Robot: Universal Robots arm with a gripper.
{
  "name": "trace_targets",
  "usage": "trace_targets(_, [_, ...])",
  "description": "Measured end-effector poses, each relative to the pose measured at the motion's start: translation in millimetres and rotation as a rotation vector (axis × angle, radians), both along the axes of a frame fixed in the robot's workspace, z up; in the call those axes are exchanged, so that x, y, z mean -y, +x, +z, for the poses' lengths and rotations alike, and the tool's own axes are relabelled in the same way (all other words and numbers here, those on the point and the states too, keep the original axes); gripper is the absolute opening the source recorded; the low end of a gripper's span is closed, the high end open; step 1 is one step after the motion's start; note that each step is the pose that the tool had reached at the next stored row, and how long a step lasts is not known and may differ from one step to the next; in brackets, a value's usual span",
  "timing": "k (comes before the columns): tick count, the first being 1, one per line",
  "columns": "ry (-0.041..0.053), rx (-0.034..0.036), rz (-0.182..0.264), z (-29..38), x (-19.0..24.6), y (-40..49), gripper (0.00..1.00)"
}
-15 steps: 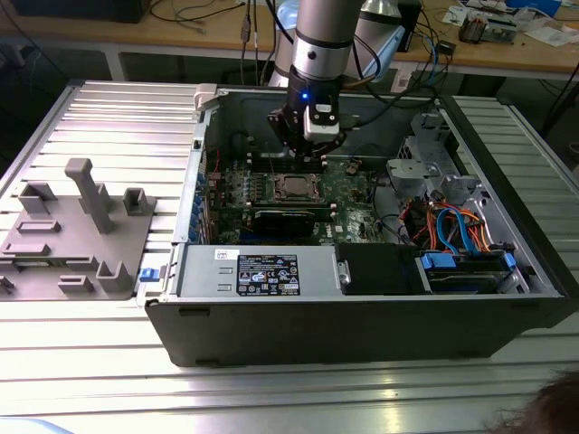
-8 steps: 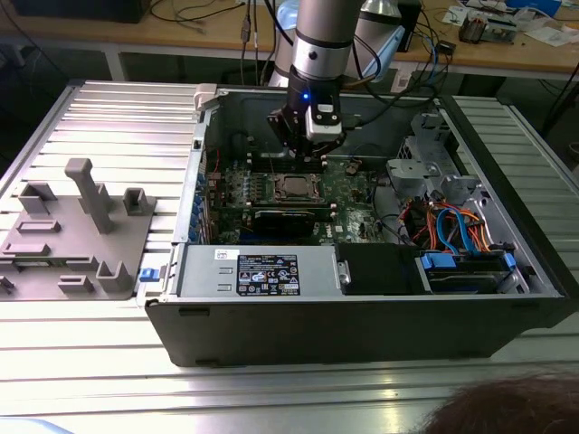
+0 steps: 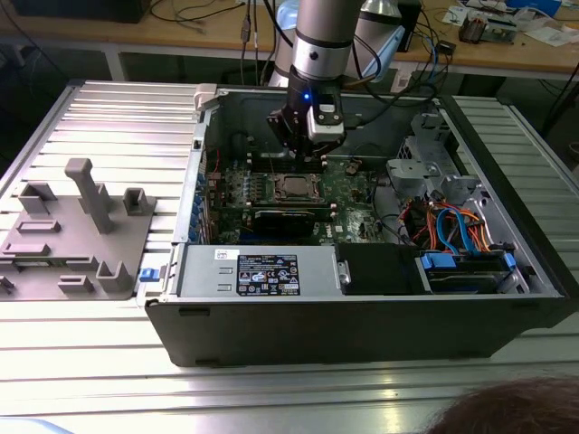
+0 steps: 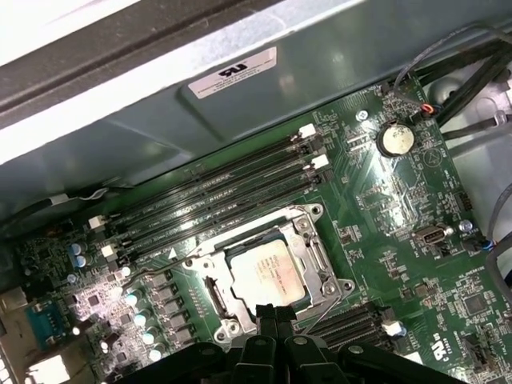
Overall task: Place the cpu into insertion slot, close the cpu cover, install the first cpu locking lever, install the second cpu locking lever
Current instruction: 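Install the first cpu locking lever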
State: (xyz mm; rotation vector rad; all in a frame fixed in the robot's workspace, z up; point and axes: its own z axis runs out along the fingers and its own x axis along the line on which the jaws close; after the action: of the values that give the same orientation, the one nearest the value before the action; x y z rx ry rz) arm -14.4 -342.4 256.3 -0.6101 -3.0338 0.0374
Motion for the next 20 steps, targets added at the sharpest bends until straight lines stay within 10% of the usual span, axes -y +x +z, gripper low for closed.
trace_targets(20, [0.0000,0.0001,0.099,0.0,0.0,0.0,0.11])
